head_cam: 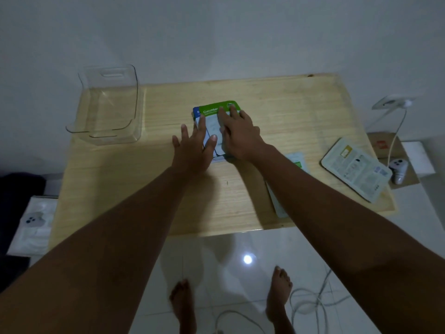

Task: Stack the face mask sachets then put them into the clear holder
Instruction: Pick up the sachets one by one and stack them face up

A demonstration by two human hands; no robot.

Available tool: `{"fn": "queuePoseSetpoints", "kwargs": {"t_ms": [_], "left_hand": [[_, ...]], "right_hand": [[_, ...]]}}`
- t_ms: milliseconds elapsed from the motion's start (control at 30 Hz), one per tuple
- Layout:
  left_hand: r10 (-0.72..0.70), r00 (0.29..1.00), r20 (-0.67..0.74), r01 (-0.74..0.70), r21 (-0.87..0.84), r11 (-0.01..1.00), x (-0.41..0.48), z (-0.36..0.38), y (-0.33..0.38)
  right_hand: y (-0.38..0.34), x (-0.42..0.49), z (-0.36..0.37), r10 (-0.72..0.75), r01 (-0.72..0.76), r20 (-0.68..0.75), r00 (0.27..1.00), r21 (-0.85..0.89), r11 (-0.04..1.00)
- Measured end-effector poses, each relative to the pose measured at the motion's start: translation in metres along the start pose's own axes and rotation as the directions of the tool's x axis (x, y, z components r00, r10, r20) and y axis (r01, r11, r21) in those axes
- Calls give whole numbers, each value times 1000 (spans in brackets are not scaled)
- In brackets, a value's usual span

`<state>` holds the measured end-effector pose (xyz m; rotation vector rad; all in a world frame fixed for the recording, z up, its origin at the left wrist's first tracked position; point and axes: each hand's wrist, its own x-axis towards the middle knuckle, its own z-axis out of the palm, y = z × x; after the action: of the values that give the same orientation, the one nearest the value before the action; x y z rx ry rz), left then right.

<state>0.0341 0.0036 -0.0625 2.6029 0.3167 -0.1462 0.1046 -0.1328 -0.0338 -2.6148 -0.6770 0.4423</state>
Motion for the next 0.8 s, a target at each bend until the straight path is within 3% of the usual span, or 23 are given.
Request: {"fn": "queuePoseSetpoints", "kwargs": {"t_ms": [67,167,233,300,400,567,700,800], "left_hand": [[-8,1000,-2,8,10,1000,0,0,0],[-34,999,8,34,-10,999,4,-1,-1],[-43,999,12,43,3,999,6,0,-2],[-54,998,14,54,-5,999,5,0,-1],[-57,998,-2,57,-33,998,2,0,2],[-55,998,-14,54,-62,997,1,0,4],[-47,999,-13,46,-59,997,0,-1,3],[-44,999,-19,43,-71,997,0,-1,3]], "right_hand": [[12,-12,-12,30,-16,-111,993,129,992],[41,-49,-31,230,-209,-206,951,120,971],[60,-76,-40,384,-384,-113,917,22,923],[70,-99,-42,472,-468,22,881,-103,878],[76,-120,-34,501,-495,76,862,-83,865],[80,-120,-34,528,-516,-18,849,179,837],[84,-112,-39,533,-443,-139,835,405,800],[81,-107,-47,516,-370,-248,820,460,808]]}}
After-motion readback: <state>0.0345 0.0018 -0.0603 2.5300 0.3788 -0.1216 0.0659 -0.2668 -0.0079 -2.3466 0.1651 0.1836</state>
